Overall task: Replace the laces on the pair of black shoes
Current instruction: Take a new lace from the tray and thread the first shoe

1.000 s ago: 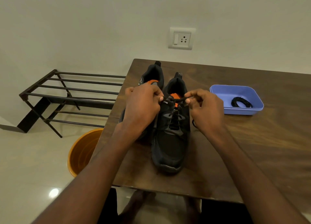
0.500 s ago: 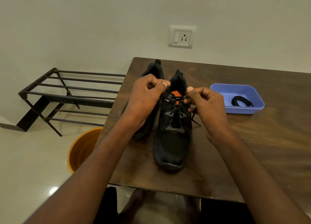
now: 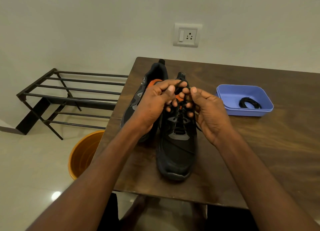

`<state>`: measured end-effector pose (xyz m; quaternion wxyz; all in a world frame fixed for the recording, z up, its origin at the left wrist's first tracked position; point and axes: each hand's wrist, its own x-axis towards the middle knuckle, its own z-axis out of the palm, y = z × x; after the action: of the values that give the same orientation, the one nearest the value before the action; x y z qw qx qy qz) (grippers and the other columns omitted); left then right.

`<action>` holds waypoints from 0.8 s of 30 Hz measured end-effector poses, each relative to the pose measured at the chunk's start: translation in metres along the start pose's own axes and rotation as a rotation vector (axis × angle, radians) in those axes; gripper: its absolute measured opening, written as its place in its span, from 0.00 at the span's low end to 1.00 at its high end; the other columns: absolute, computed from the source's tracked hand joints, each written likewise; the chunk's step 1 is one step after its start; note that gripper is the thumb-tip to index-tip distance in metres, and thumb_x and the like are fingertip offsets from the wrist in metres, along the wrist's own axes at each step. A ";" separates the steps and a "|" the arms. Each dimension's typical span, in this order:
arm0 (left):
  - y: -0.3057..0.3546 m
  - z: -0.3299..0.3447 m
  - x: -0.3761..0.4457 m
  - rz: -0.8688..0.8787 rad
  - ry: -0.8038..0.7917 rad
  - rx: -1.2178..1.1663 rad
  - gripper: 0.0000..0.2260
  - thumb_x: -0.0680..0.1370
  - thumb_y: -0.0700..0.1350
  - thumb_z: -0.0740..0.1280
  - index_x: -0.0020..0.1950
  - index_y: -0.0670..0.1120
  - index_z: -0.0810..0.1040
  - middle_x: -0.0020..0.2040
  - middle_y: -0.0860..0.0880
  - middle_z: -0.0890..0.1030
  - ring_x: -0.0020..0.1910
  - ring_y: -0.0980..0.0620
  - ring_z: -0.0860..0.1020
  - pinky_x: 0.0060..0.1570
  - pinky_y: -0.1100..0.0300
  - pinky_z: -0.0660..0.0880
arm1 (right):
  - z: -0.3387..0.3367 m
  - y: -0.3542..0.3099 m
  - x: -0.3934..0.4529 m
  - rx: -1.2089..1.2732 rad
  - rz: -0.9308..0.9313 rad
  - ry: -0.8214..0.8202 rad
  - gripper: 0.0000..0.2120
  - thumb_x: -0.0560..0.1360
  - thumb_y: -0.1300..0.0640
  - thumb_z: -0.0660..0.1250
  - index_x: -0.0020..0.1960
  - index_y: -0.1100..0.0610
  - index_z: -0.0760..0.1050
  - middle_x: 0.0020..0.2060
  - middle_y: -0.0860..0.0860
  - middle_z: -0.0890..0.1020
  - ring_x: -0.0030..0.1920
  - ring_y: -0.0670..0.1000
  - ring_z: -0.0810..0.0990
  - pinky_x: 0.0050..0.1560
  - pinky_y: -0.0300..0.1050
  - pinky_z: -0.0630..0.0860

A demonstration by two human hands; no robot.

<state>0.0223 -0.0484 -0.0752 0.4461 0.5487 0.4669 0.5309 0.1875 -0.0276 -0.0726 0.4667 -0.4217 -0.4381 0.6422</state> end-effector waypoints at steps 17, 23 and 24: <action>0.012 0.005 -0.001 -0.113 -0.044 -0.026 0.10 0.84 0.35 0.64 0.64 0.34 0.73 0.40 0.36 0.77 0.31 0.60 0.78 0.31 0.72 0.72 | 0.007 -0.005 0.002 -0.320 -0.176 -0.113 0.09 0.83 0.72 0.58 0.60 0.62 0.68 0.35 0.54 0.77 0.26 0.39 0.75 0.28 0.29 0.69; 0.004 0.004 0.002 -0.188 0.028 -0.049 0.09 0.83 0.41 0.67 0.59 0.36 0.77 0.38 0.43 0.81 0.32 0.56 0.77 0.29 0.64 0.67 | -0.001 -0.005 0.006 -0.275 -0.101 -0.115 0.13 0.85 0.46 0.60 0.55 0.56 0.75 0.35 0.50 0.76 0.29 0.42 0.67 0.26 0.35 0.63; 0.003 0.003 0.002 -0.193 0.034 -0.054 0.09 0.83 0.41 0.67 0.59 0.37 0.77 0.38 0.44 0.82 0.32 0.56 0.77 0.30 0.63 0.66 | -0.002 -0.004 0.006 -0.280 -0.104 -0.112 0.15 0.83 0.44 0.61 0.55 0.56 0.76 0.35 0.50 0.77 0.29 0.42 0.66 0.26 0.36 0.62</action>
<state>0.0255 -0.0466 -0.0719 0.5020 0.4797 0.5107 0.5070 0.1887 -0.0206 -0.0700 0.4109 -0.4231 -0.5698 0.5723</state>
